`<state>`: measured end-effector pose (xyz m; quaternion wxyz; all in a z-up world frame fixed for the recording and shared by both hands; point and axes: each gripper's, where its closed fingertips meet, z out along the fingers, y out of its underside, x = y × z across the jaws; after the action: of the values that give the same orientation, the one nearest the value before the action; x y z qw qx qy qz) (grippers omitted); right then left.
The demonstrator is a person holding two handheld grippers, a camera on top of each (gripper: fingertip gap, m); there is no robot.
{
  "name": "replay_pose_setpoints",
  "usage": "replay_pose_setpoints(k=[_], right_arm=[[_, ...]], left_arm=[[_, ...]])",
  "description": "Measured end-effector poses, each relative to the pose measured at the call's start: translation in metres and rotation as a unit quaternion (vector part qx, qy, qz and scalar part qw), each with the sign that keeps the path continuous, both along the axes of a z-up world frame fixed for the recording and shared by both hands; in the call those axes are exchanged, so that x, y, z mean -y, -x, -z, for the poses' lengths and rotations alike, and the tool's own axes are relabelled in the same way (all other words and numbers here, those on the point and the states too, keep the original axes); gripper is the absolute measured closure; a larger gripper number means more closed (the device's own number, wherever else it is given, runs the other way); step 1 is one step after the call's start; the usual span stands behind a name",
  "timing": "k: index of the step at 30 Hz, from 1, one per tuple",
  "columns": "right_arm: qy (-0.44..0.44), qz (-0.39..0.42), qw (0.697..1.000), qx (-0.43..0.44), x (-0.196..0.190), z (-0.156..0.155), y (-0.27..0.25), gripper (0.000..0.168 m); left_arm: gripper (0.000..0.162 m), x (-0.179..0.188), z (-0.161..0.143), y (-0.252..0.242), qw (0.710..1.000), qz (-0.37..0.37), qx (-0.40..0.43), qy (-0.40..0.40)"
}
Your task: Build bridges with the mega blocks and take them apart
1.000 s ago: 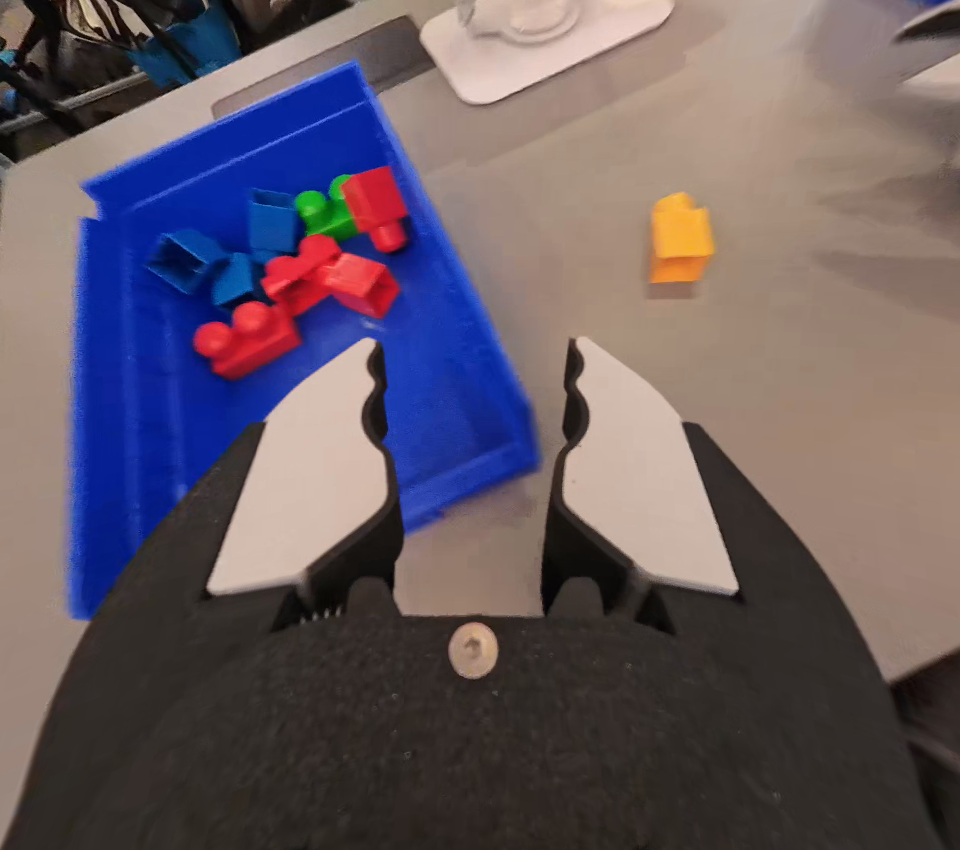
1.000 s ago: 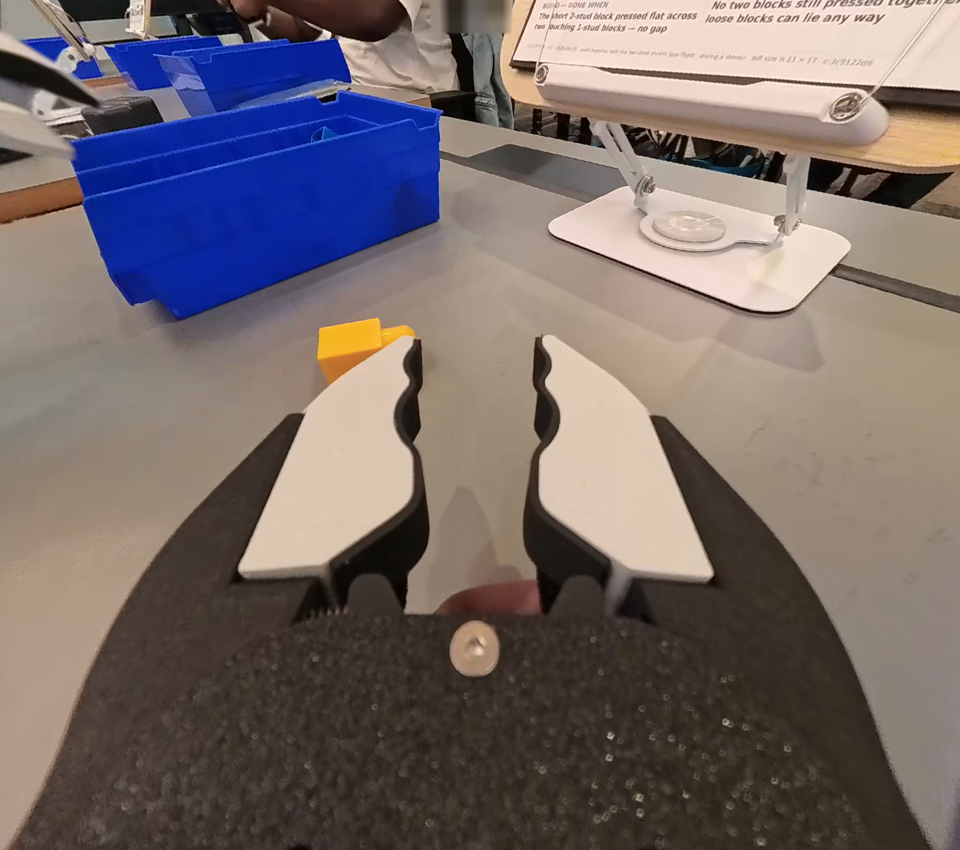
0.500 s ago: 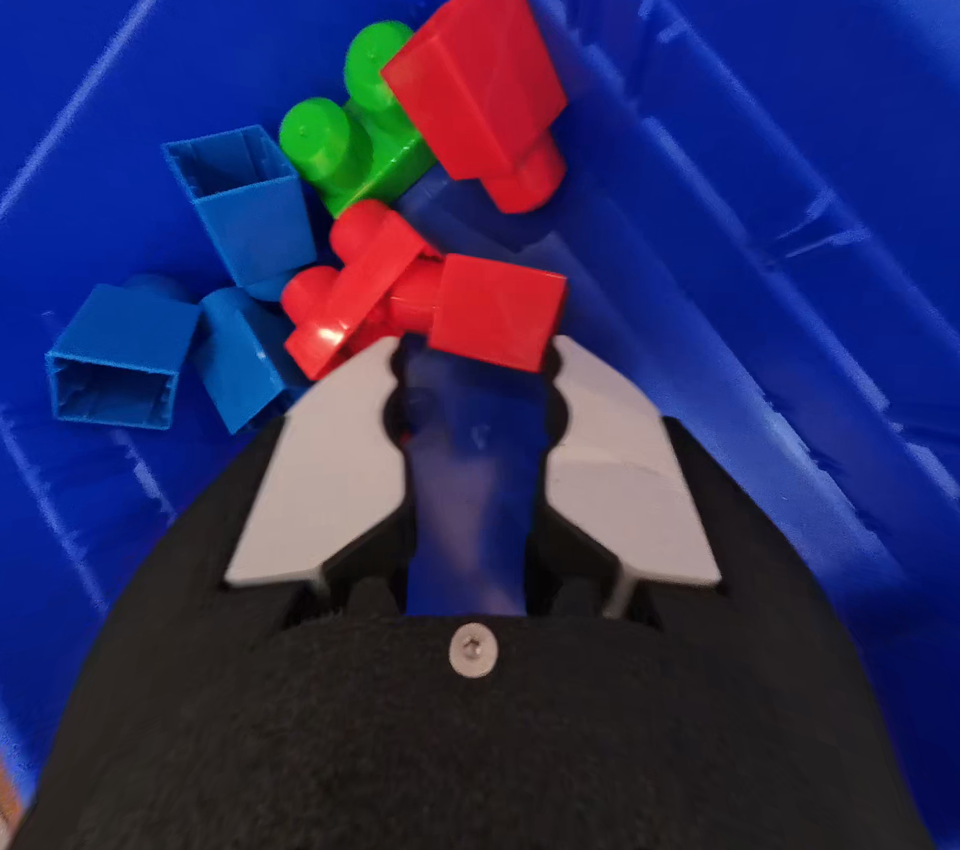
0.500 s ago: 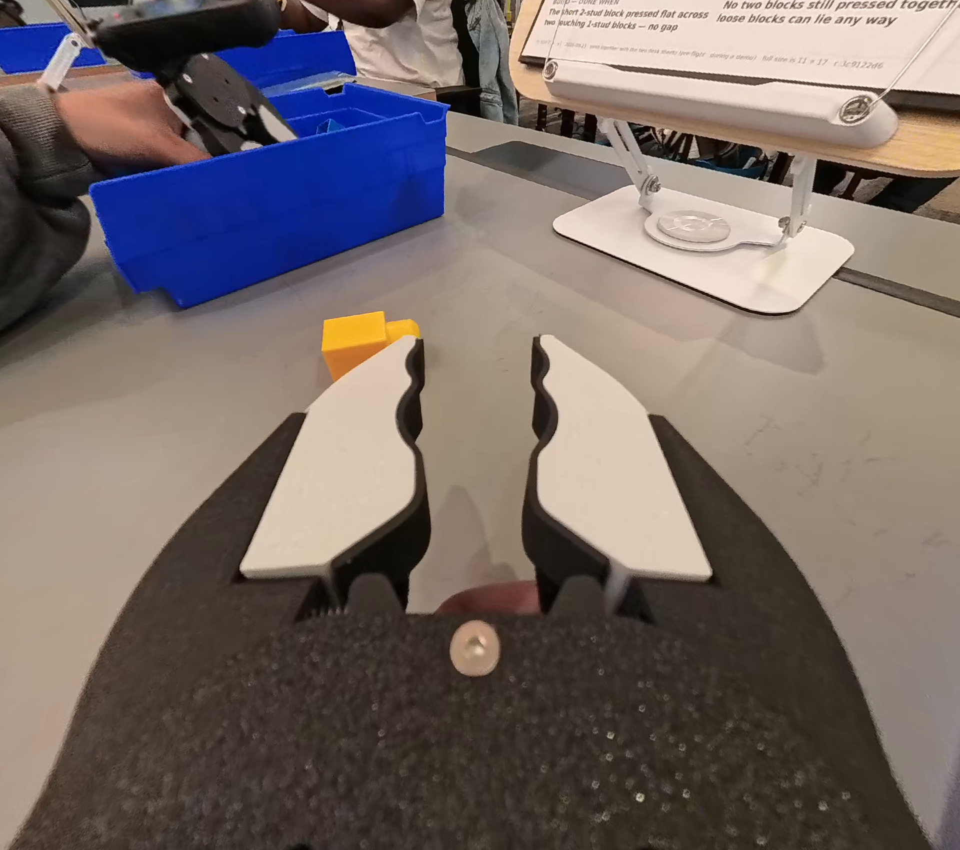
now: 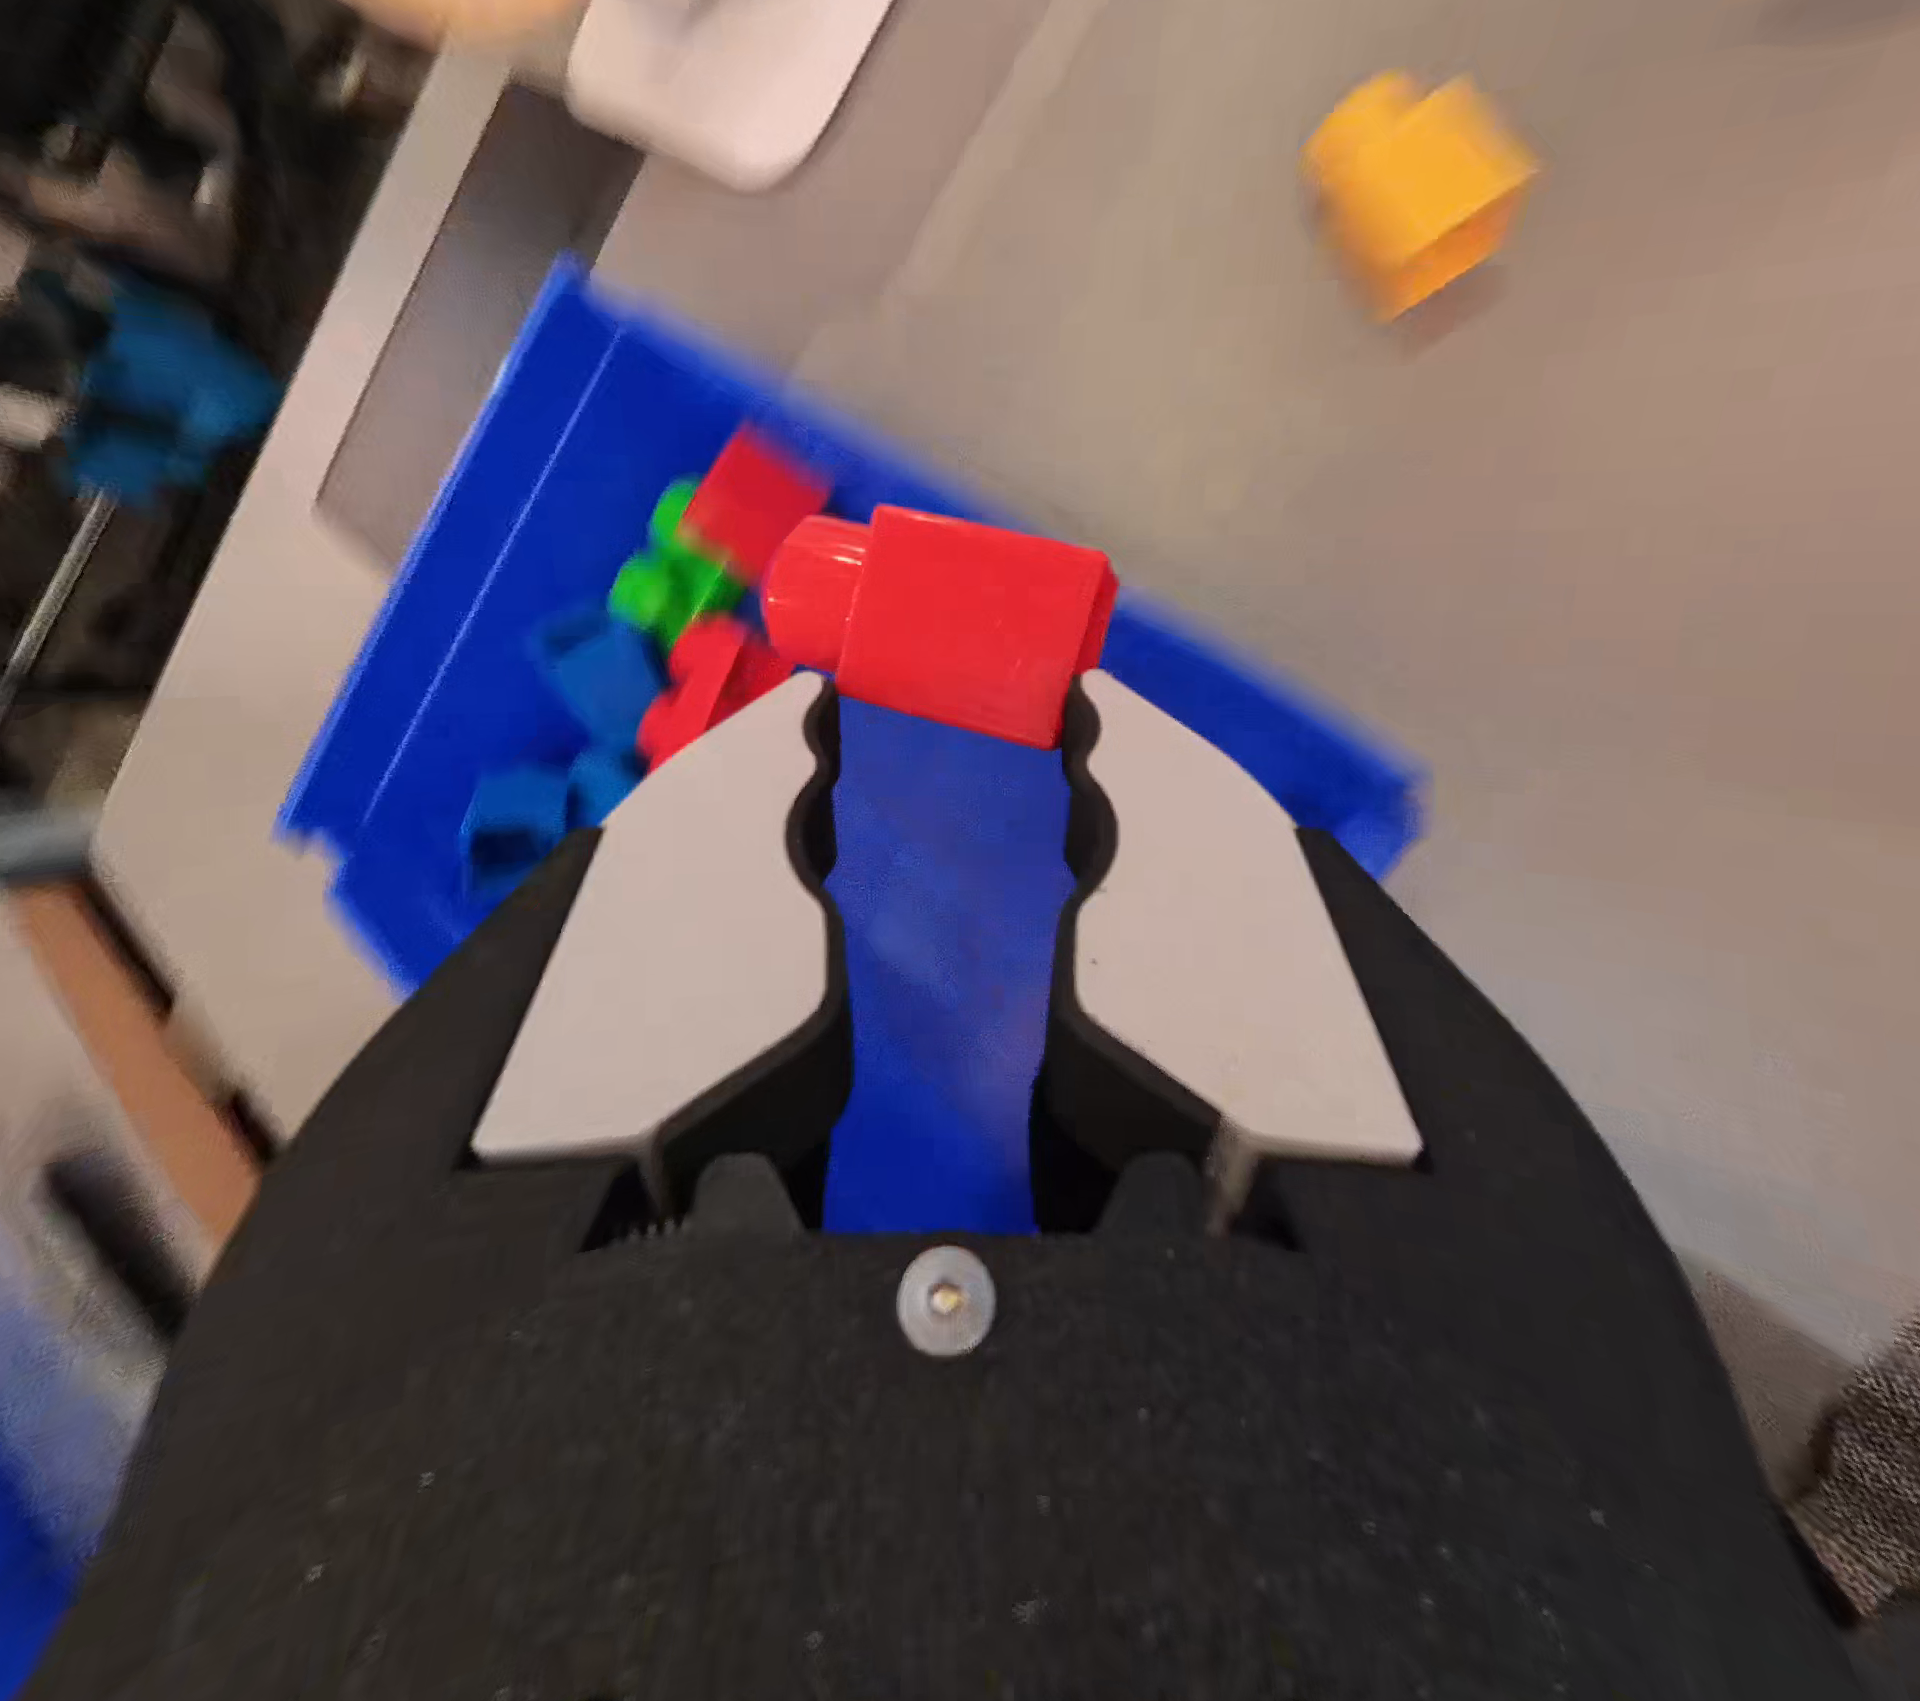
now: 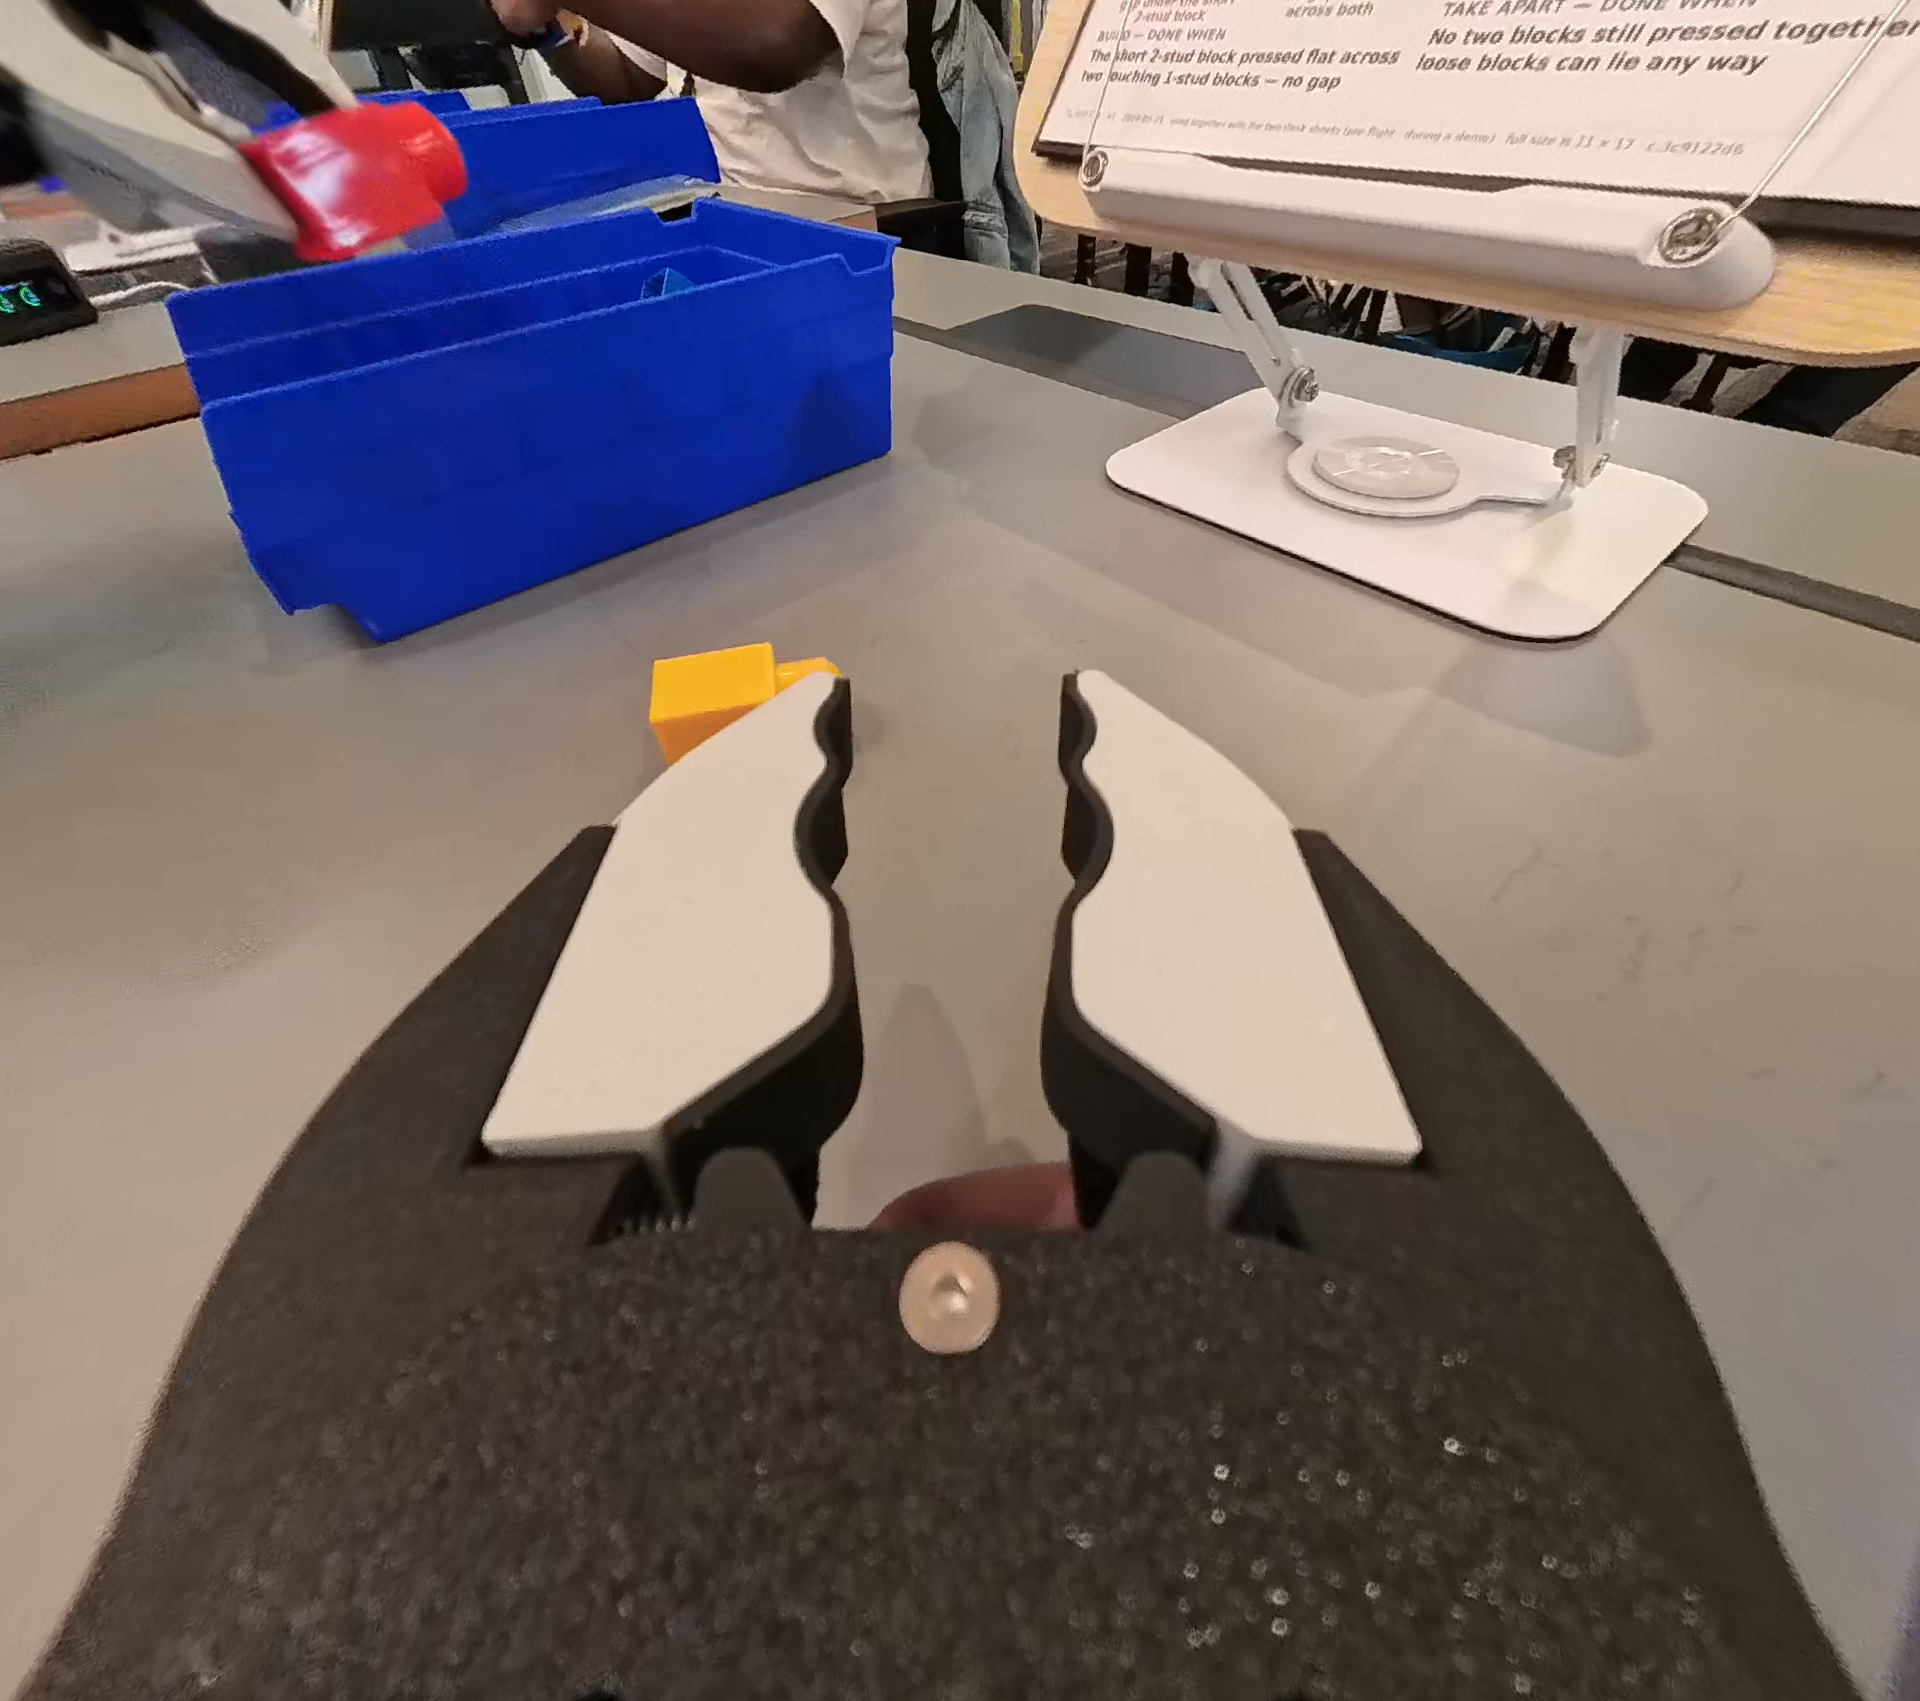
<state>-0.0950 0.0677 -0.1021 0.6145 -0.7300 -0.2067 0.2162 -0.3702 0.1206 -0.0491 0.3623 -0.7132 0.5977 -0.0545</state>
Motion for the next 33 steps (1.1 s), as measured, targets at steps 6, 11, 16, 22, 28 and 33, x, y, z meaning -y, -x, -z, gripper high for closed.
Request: replay_pose_setpoints(k=[6,11,16,22,28,33], right_arm=[[-0.014,-0.002,1.000,-0.013,-0.001,-0.006,-0.003,0.130],[-0.015,0.004,1.000,-0.021,0.001,-0.008,-0.007,0.130],[-0.015,0.004,1.000,-0.024,0.003,-0.009,-0.008,0.130],[-0.009,-0.001,1.000,-0.020,0.003,-0.006,-0.005,0.130],[-0.001,-0.004,1.000,-0.023,0.001,-0.005,-0.005,0.131],[0.004,-0.004,1.000,-0.020,0.000,-0.002,-0.005,0.131]], left_arm=[[0.121,0.074,0.040,-0.132,0.968,0.234,-0.090,0.008],[0.121,0.066,0.085,-0.184,0.942,0.295,-0.156,0.041],[0.121,0.056,0.109,-0.191,0.920,0.333,-0.197,0.056],[0.121,0.043,0.127,-0.187,0.913,0.325,-0.239,0.058],[0.121,0.044,0.128,-0.189,0.911,0.335,-0.235,0.050],[0.119,0.040,0.135,-0.180,0.910,0.320,-0.261,0.045]])
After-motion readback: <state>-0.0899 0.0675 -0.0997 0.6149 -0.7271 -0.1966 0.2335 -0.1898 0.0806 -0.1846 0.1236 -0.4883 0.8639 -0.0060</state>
